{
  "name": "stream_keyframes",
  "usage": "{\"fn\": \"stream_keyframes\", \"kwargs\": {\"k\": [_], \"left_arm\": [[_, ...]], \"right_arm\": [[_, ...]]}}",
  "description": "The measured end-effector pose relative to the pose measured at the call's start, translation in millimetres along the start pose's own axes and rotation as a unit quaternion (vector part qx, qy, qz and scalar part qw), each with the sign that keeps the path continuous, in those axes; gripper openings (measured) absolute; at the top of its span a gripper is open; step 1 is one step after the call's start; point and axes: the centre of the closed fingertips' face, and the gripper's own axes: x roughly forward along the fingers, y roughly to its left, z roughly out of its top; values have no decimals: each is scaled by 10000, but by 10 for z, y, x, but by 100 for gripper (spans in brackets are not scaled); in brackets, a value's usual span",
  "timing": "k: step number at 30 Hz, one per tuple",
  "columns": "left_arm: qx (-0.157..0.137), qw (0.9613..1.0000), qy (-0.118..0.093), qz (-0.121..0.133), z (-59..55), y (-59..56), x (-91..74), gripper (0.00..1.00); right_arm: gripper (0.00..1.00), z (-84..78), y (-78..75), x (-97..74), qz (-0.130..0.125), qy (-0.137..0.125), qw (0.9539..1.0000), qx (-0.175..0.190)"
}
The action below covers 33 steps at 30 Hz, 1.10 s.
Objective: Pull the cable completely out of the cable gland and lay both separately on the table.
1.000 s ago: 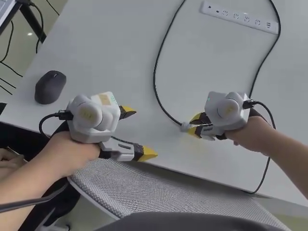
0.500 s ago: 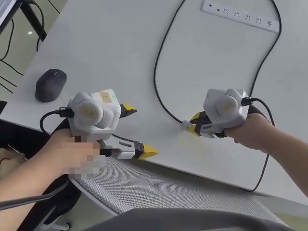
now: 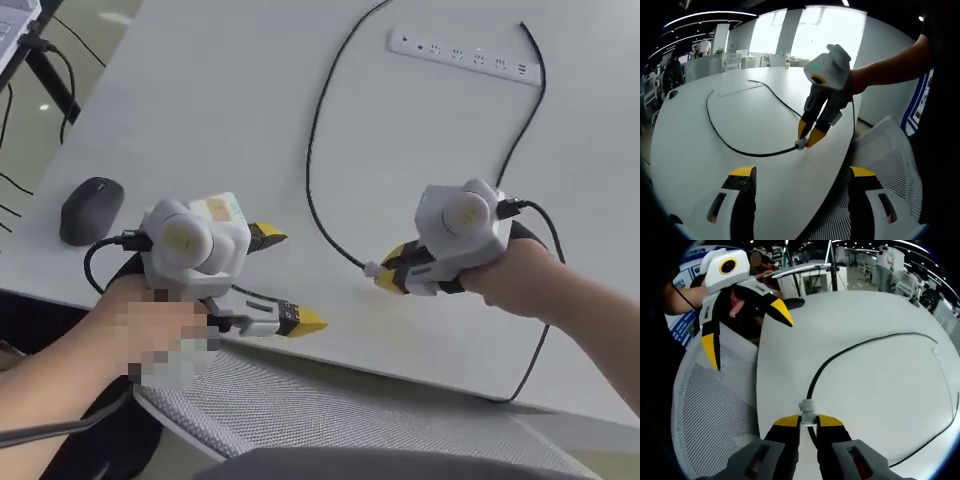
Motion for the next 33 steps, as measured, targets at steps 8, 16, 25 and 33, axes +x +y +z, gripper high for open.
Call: {"fn": "stream_keyframes", "kwargs": {"k": [8, 16, 25, 33], "left_arm": [[338, 9991, -34, -239, 228, -110, 93, 73], [439, 9978, -100, -496, 340, -219, 176, 70], [506, 9949, -192, -847, 444, -379, 274, 65], [421, 9930, -319, -1054, 504, -453, 274, 60]], "right_arm": [[6, 143, 169, -257, 29, -103, 9997, -211], [6, 100, 374, -454, 104, -5, 9991, -422], [6, 181, 549, -687, 111, -60, 9980, -627], [6, 279, 643, -811, 90, -107, 9967, -798]]}}
